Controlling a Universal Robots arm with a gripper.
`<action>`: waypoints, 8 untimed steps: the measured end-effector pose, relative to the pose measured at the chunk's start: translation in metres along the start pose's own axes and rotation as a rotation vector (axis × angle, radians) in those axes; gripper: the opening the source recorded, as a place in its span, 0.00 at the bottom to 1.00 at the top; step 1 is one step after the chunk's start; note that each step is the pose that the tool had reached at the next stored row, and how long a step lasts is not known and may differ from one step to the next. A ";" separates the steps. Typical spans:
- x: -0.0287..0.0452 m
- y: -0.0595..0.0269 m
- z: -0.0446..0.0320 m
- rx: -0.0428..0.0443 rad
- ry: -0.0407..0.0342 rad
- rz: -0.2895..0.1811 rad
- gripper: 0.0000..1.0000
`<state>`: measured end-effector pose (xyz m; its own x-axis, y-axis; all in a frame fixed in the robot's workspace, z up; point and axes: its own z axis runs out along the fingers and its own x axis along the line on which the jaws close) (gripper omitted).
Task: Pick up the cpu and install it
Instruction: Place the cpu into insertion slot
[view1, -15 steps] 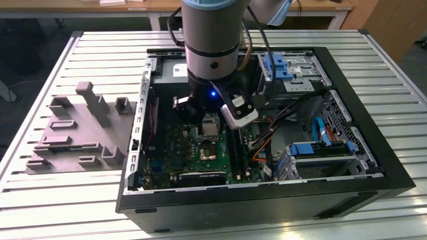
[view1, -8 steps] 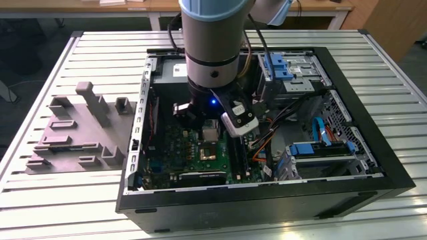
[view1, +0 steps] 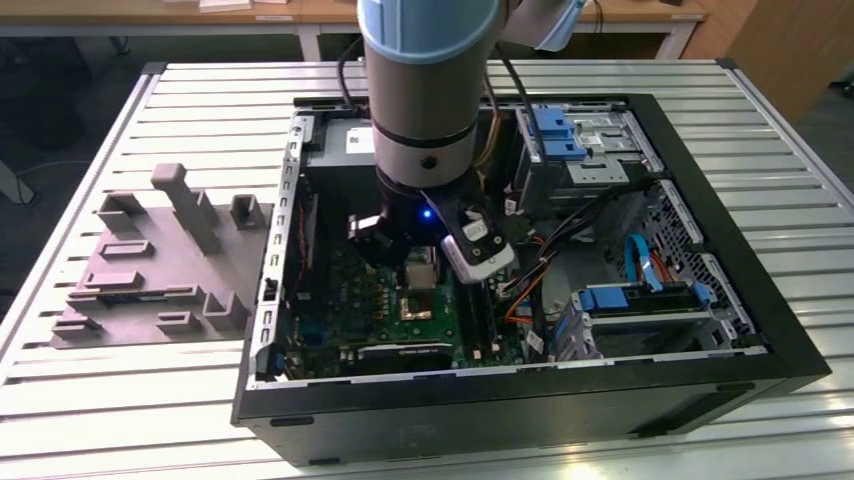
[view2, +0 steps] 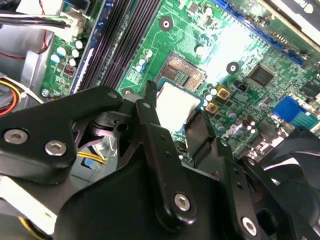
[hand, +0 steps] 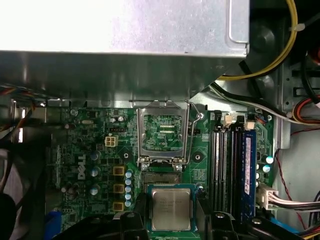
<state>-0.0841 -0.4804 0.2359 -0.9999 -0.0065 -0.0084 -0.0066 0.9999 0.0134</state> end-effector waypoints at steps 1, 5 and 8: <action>0.0000 0.0000 0.0007 0.0002 -0.0001 0.000 0.47; 0.0001 -0.0001 0.0067 0.0006 -0.0001 0.000 0.47; 0.0002 -0.0003 0.0119 0.0007 0.0000 0.001 0.47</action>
<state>-0.0843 -0.4805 0.2240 -0.9999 -0.0059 -0.0084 -0.0060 0.9999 0.0127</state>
